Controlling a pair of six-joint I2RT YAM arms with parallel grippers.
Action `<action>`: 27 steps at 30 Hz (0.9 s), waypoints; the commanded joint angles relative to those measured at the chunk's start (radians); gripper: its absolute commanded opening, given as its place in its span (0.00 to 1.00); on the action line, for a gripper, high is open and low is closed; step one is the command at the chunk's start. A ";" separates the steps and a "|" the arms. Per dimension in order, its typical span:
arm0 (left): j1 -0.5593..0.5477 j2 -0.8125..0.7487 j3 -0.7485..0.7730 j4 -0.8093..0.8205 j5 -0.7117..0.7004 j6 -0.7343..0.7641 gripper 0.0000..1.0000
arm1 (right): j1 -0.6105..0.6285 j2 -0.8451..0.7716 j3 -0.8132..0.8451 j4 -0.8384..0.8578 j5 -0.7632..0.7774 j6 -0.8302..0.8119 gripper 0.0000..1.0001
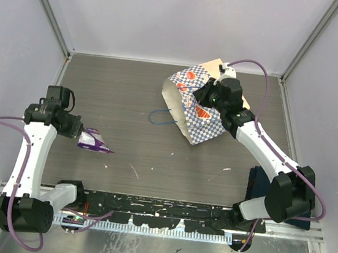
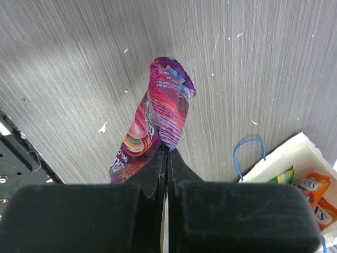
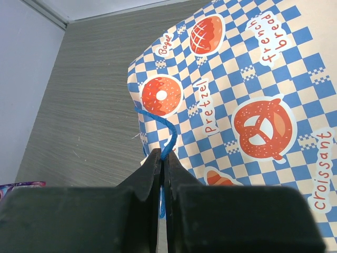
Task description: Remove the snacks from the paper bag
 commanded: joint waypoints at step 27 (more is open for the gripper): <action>-0.004 -0.036 0.102 -0.056 -0.214 -0.007 0.00 | -0.006 -0.023 0.011 0.054 0.041 0.001 0.01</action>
